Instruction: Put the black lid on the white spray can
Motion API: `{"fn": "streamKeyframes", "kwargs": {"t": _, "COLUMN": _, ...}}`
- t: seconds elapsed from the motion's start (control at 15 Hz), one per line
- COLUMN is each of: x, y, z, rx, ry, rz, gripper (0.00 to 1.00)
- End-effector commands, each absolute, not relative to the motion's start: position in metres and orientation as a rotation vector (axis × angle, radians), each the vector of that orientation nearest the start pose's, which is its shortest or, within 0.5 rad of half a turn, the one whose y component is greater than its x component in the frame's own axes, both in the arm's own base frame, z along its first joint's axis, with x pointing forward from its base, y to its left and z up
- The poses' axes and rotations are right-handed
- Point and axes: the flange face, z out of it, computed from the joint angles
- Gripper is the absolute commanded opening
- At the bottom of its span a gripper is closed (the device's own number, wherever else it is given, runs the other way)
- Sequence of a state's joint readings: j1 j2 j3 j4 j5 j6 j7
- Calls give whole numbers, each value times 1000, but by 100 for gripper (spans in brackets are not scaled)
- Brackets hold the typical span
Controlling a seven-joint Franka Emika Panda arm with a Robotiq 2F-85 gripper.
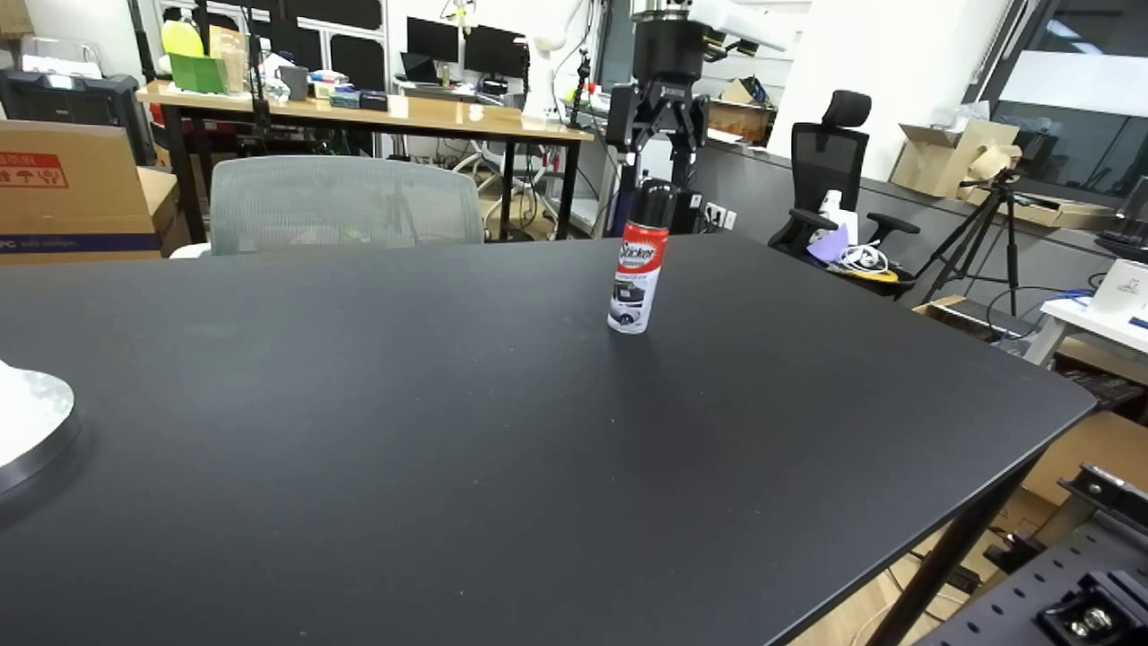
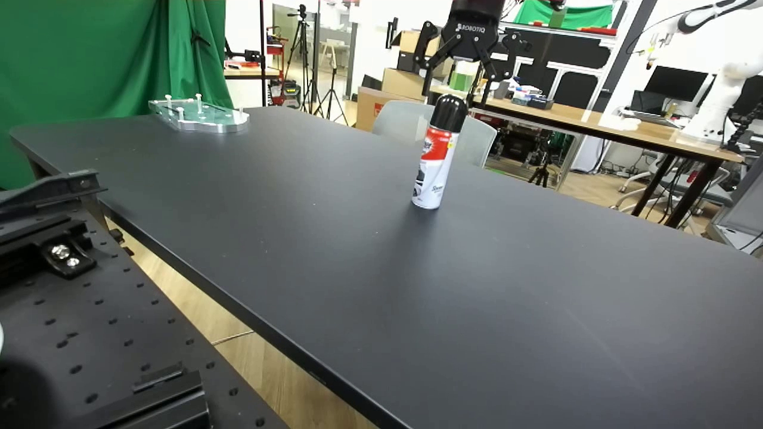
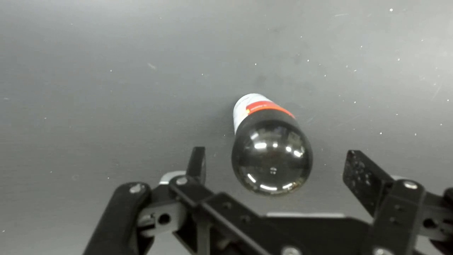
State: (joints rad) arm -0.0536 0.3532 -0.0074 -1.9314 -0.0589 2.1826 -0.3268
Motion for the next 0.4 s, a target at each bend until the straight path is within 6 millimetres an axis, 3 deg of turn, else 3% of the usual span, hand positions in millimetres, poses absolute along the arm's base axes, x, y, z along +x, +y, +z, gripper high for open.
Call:
{"fn": "streamKeyframes", "kwargs": {"t": 0.0, "x": 589, "y": -34, "z": 322, "rx": -3159, "ry": -460, "rz": 167, "gripper": 100}}
{"fn": "streamKeyframes", "kwargs": {"t": 0.33, "x": 568, "y": -32, "z": 351, "rx": -3201, "ry": -446, "rz": 166, "gripper": 100}}
